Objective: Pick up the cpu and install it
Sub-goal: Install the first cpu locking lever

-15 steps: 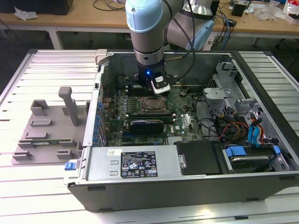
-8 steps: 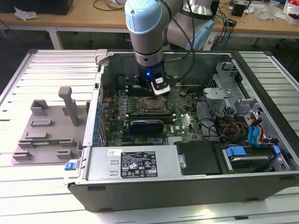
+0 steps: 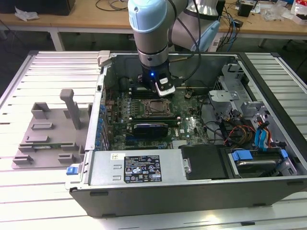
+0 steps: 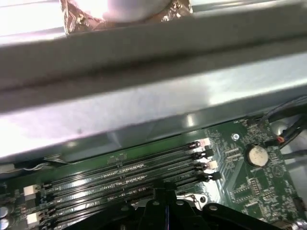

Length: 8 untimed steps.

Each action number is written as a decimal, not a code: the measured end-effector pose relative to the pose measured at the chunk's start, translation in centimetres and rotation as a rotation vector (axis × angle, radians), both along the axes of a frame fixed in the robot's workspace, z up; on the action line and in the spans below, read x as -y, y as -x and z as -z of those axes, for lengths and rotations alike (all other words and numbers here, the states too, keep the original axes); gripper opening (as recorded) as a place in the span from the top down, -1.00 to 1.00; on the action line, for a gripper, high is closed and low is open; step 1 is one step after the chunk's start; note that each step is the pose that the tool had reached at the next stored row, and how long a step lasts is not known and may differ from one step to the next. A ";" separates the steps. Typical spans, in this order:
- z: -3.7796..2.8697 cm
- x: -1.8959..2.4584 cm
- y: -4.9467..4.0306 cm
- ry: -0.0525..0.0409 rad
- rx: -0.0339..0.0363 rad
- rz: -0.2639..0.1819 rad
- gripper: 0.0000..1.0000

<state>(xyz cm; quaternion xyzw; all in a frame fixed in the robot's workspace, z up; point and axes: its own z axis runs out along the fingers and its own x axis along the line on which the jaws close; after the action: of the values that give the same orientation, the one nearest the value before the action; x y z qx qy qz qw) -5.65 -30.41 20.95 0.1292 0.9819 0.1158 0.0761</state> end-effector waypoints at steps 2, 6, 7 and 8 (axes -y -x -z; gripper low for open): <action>-0.96 0.00 0.00 0.0163 0.0001 0.001 0.79; -1.24 0.02 0.00 0.1313 0.0000 0.006 0.79; -1.24 0.05 0.00 0.1652 0.0000 0.008 0.79; -1.24 0.10 0.00 0.1817 0.0000 0.009 0.79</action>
<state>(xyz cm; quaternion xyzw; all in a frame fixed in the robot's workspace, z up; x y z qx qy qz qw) -5.65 -30.51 22.19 0.1262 0.9878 0.0259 0.0880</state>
